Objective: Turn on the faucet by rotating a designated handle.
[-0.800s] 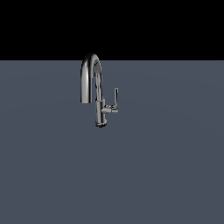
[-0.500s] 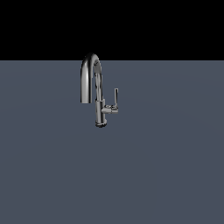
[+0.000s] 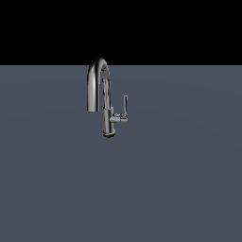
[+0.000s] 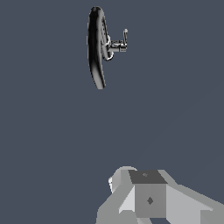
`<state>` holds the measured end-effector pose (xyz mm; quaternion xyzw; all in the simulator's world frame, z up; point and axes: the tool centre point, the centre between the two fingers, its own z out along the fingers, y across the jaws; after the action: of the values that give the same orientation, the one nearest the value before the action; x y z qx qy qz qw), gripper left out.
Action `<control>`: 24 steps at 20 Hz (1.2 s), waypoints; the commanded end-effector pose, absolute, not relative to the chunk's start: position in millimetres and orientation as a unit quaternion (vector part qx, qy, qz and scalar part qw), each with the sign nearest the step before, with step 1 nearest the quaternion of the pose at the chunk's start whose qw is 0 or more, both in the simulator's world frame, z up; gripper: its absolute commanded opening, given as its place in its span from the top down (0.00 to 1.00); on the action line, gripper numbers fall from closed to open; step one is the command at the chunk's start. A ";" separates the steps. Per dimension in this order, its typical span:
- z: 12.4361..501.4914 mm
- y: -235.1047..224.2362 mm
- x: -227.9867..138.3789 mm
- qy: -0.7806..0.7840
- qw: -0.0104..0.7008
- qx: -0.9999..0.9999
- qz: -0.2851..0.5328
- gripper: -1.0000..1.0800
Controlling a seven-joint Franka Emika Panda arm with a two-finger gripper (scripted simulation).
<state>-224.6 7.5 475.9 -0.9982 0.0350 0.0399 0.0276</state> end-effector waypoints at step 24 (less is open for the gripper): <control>417.4 2.5 -81.3 0.228 0.221 -0.925 0.208 1.00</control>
<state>-90.3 3.8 422.8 -0.9333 0.2158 0.1976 0.2082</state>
